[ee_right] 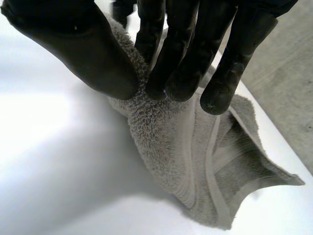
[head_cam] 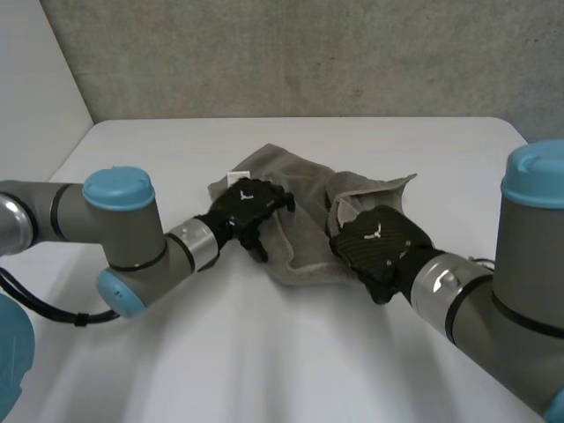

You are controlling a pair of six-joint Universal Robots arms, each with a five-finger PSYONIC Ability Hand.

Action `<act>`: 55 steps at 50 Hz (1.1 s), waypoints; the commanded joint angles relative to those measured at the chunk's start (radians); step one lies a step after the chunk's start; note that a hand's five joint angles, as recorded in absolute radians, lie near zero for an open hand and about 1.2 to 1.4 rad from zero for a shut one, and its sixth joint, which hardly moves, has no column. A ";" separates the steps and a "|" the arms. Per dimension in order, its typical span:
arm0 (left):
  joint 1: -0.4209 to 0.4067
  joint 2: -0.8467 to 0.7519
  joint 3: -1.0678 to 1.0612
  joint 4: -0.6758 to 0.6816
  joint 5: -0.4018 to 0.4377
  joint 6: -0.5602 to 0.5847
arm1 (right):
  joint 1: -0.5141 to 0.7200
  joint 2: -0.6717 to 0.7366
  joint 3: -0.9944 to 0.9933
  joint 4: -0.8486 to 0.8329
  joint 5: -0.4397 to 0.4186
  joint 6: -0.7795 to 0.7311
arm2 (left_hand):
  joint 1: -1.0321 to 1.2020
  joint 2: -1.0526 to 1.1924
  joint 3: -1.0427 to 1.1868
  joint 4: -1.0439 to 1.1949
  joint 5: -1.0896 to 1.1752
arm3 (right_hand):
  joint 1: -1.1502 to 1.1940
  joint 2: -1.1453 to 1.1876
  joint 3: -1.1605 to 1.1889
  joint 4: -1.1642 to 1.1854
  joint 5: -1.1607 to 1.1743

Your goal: Fold the towel.

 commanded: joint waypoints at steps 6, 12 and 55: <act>0.008 -0.098 0.286 -0.132 -0.123 0.029 | -0.085 -0.153 0.213 0.002 -0.083 -0.185 | -0.029 -0.026 -0.025 -0.033 -0.012 | 0.073 0.061 0.053 0.055 0.063; 0.008 -0.200 0.446 -0.262 -0.125 0.049 | -0.122 -0.165 0.276 0.000 -0.113 -0.213 | -0.029 -0.026 -0.025 -0.033 -0.012 | 0.073 0.061 0.053 0.055 0.063; 0.060 0.089 0.152 -0.427 -0.295 0.190 | -0.179 -0.180 0.355 -0.123 -0.170 -0.196 | 0.833 0.837 0.837 0.830 0.851 | 0.073 0.061 0.053 0.055 0.063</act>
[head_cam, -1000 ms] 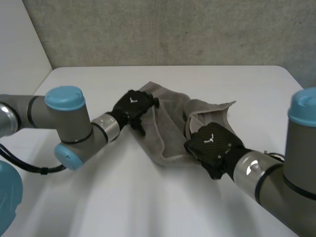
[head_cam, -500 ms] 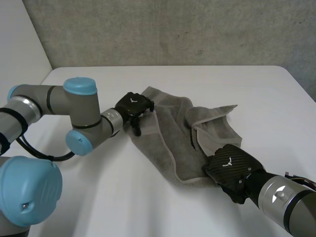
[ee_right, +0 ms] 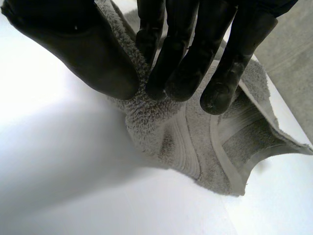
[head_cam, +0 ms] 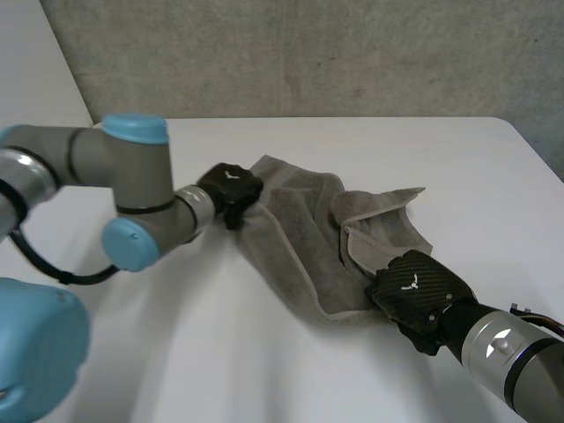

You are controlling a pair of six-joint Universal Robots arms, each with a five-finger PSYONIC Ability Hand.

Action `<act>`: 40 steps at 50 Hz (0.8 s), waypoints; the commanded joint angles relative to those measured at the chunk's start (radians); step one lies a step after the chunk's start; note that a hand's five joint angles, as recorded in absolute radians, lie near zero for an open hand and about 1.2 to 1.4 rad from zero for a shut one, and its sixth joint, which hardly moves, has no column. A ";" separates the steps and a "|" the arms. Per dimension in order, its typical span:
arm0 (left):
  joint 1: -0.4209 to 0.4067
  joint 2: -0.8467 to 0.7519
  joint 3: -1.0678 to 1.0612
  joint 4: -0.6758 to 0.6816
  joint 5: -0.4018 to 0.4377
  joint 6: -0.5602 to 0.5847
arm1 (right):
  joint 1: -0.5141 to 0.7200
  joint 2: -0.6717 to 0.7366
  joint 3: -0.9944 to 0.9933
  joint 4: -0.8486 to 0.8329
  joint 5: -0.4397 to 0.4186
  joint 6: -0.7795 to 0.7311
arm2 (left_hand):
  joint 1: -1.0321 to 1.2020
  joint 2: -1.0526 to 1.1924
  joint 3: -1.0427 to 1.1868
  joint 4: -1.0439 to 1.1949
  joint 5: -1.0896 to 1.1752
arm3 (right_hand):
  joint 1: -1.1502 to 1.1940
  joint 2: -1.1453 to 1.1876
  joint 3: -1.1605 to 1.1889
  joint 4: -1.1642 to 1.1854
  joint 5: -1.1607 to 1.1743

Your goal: Fold the towel.

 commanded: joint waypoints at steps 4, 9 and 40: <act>0.112 0.373 -0.561 0.224 -0.026 -0.009 | 0.020 0.000 -0.015 -0.018 0.000 0.001 | 0.063 0.045 0.022 0.047 0.051 | 0.073 0.061 0.053 0.055 0.063; 0.142 0.533 -0.875 0.435 -0.027 -0.009 | 0.017 0.020 -0.044 -0.032 0.000 0.074 | 0.063 0.045 0.022 0.047 0.051 | 0.073 0.061 0.053 0.055 0.063; 0.183 0.928 -1.350 0.663 -0.004 -0.012 | 0.072 0.161 -0.251 0.044 -0.005 -0.352 | -1.025 -1.044 -1.067 -1.042 -1.038 | -1.149 -1.161 -1.169 -1.167 -1.159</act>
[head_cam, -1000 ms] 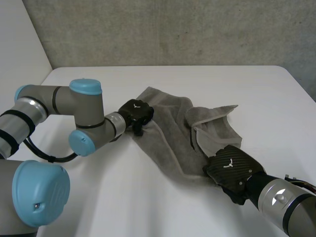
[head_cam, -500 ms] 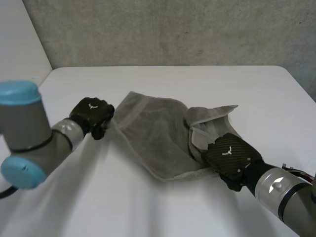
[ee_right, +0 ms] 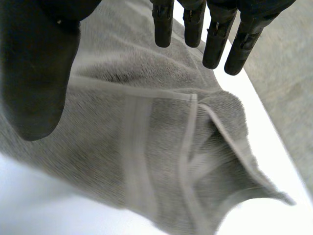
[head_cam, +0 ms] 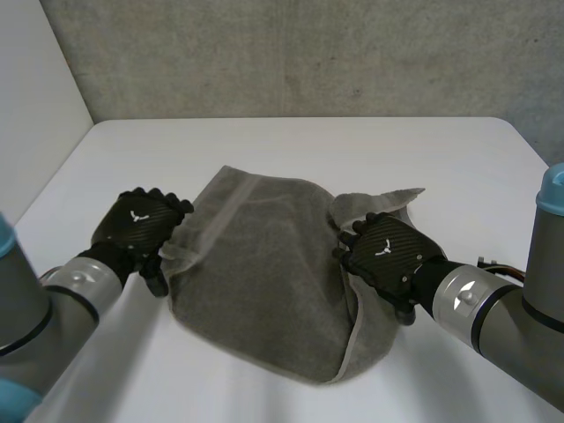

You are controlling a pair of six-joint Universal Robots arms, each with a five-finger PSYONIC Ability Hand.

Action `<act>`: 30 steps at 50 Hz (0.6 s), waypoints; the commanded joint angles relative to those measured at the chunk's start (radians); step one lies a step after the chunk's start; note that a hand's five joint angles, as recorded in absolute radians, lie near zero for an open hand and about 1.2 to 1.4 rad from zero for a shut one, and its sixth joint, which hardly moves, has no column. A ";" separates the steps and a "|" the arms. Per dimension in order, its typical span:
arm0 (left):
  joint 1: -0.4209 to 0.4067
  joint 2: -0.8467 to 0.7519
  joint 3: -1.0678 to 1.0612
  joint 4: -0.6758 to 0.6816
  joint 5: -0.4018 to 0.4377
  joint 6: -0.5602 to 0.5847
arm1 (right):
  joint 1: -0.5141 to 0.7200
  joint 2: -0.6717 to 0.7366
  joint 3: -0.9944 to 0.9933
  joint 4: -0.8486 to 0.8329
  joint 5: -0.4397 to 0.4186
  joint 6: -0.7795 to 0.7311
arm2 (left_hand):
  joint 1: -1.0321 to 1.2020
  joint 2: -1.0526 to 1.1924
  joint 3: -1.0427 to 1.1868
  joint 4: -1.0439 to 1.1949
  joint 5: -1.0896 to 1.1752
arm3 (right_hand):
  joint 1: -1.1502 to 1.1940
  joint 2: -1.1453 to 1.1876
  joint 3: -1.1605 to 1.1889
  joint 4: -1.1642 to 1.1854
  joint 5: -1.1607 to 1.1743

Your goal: Fold the towel.

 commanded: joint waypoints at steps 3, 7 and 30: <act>-0.009 0.157 -0.162 0.082 0.066 0.001 | 0.016 0.055 -0.040 -0.025 -0.003 -0.303 | -0.055 -0.061 -0.046 -0.056 -0.027 | -0.056 -0.066 -0.065 -0.073 -0.058; -0.010 0.160 -0.225 0.083 0.122 0.002 | 0.015 0.143 -0.120 -0.030 -0.016 -0.306 | -0.055 -0.061 -0.046 -0.056 -0.027 | -0.056 -0.066 -0.065 -0.073 -0.058; -0.058 -0.083 -0.139 0.088 0.127 0.010 | -0.010 0.405 -0.412 -0.036 0.107 -0.189 | -0.026 -0.031 -0.016 -0.026 0.002 | 1.165 1.156 1.157 1.149 1.163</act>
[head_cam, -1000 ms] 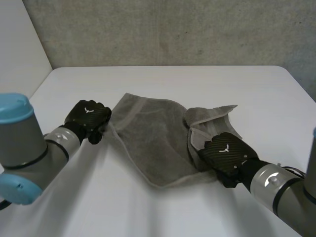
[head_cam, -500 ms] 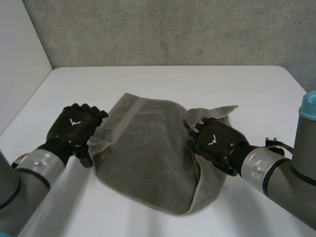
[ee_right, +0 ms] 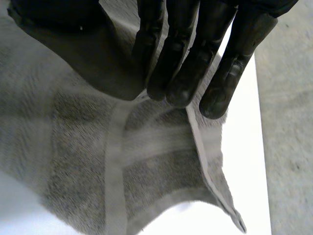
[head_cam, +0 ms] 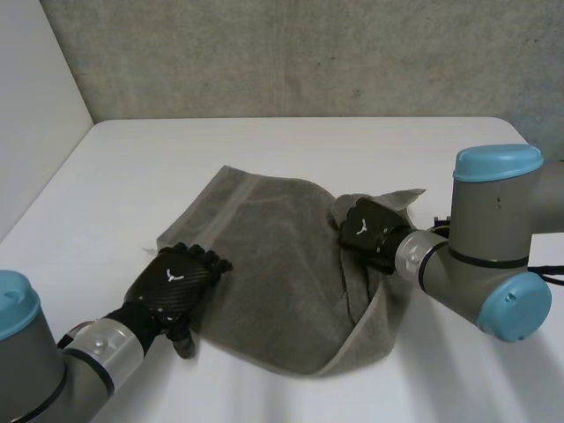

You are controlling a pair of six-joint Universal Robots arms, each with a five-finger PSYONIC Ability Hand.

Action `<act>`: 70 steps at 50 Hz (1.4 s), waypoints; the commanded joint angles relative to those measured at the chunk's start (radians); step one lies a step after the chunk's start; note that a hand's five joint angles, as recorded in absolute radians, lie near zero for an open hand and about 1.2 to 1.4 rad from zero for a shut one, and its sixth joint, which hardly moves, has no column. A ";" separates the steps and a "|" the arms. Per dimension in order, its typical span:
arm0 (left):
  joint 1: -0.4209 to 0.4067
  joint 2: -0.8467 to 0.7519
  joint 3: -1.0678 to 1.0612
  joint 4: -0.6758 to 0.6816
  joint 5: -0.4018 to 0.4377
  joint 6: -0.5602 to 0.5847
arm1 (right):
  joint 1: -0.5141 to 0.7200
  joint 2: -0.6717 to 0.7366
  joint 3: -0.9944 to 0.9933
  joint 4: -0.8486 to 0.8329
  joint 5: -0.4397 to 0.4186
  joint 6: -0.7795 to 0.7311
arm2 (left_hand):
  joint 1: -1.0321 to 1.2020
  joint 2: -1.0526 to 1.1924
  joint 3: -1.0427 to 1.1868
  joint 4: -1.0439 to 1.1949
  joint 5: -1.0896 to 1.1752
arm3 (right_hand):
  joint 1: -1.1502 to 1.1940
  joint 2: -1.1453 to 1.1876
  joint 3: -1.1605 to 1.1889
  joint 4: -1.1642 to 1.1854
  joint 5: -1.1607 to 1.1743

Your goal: Fold the towel.

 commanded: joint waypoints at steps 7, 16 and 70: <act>-0.001 -0.153 0.115 0.028 -0.008 0.003 | -0.083 -0.021 -0.042 -0.048 0.073 0.346 | -0.021 -0.021 -0.012 -0.023 0.009 | 0.123 0.139 0.145 0.146 0.131; 0.025 -0.210 0.165 0.065 -0.014 0.003 | -0.163 -0.030 -0.036 -0.077 0.222 0.688 | -0.006 -0.006 0.003 -0.008 0.024 | 0.123 0.139 0.145 0.146 0.131; 0.004 -0.121 0.099 0.051 -0.004 -0.008 | -0.114 -0.309 0.355 -0.312 -0.049 0.708 | 0.026 0.026 0.035 0.024 0.056 | 0.123 0.139 0.145 0.146 0.131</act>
